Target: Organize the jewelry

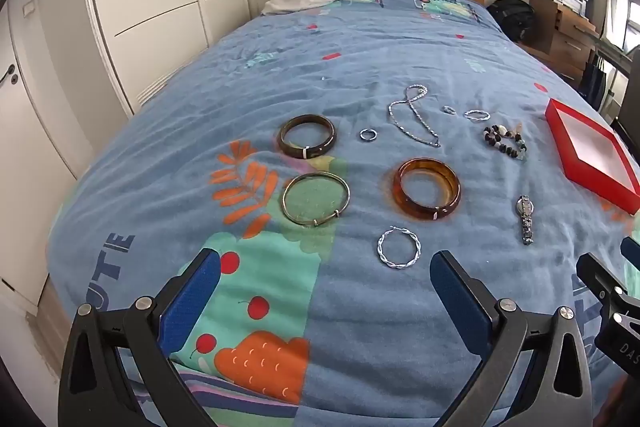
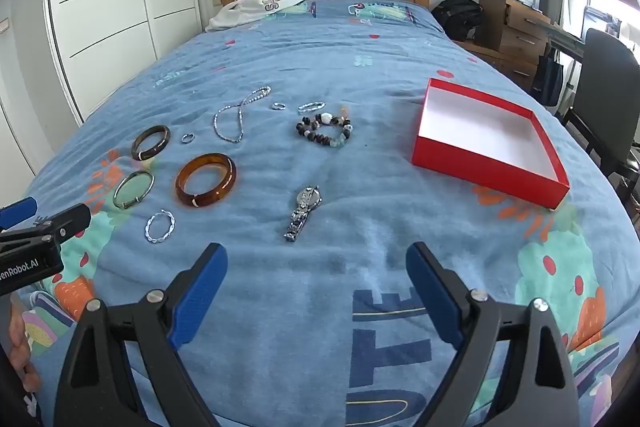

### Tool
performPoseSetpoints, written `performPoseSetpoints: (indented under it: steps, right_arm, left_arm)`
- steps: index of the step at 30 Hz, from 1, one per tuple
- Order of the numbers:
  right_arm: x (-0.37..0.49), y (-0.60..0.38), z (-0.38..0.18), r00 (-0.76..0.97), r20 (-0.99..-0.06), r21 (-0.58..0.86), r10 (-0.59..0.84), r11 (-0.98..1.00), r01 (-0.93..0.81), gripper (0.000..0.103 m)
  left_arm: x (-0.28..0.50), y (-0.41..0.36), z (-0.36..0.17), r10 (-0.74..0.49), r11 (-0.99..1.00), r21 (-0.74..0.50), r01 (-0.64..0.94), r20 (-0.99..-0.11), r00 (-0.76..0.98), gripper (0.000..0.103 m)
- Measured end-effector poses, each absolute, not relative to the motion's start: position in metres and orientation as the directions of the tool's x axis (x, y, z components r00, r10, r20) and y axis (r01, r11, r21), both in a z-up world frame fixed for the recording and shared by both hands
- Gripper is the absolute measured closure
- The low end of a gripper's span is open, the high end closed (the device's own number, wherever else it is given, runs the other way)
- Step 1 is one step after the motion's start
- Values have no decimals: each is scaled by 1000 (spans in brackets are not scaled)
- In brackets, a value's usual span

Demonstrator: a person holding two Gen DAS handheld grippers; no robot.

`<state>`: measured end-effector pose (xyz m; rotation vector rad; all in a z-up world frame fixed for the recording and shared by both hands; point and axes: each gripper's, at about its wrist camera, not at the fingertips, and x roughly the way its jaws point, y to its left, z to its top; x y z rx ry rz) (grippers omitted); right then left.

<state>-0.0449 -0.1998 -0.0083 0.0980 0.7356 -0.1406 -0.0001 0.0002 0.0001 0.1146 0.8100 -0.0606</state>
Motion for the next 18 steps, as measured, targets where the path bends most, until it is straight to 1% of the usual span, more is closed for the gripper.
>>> performPoseSetpoints:
  steps: [8,10,18]
  right_arm:
    - [-47,-200,-7,741,-666,41,-82,989,145,12]
    - [-44,-197,-5,731,-677,32,-87,989,147,12]
    - [-49,-192,4,734,-676,31,-63,993,113,12]
  left_arm:
    - [-3,9,4,-16,993,69,97,-731,683,0]
    - [1,9,5,-19,994,60,93,-739,674,1]
    - [-8,5,18,-9,996,56,72,-725,689,1]
